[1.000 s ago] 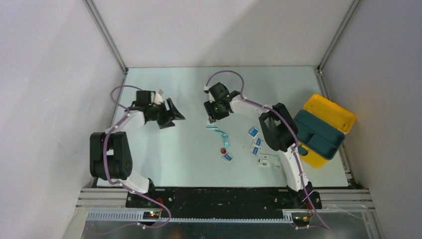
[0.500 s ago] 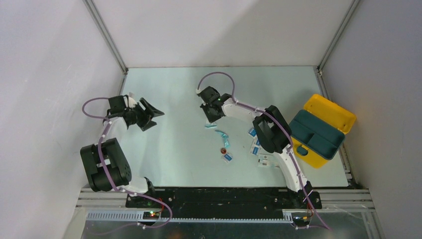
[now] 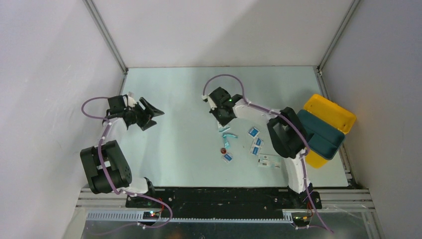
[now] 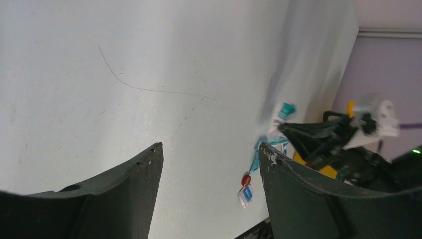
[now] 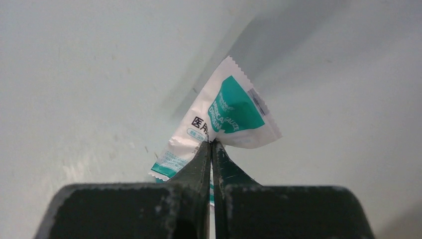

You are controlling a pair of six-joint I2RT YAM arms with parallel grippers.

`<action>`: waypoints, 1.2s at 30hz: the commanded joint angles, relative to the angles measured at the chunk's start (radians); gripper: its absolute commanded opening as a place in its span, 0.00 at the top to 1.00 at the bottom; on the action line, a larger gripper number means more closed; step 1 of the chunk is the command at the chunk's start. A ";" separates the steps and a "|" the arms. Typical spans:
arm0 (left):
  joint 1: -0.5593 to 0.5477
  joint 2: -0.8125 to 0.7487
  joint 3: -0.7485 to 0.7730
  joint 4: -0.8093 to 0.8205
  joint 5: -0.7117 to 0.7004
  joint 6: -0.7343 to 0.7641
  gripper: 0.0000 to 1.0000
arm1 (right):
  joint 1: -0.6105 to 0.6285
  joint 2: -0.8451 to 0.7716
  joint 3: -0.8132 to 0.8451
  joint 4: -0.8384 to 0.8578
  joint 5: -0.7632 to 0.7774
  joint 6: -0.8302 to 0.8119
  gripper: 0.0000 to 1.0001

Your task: Organize the medicine kit

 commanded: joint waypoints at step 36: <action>-0.018 -0.001 0.054 0.013 0.083 0.058 0.26 | -0.890 -0.979 -0.525 -0.477 -0.372 -1.480 0.99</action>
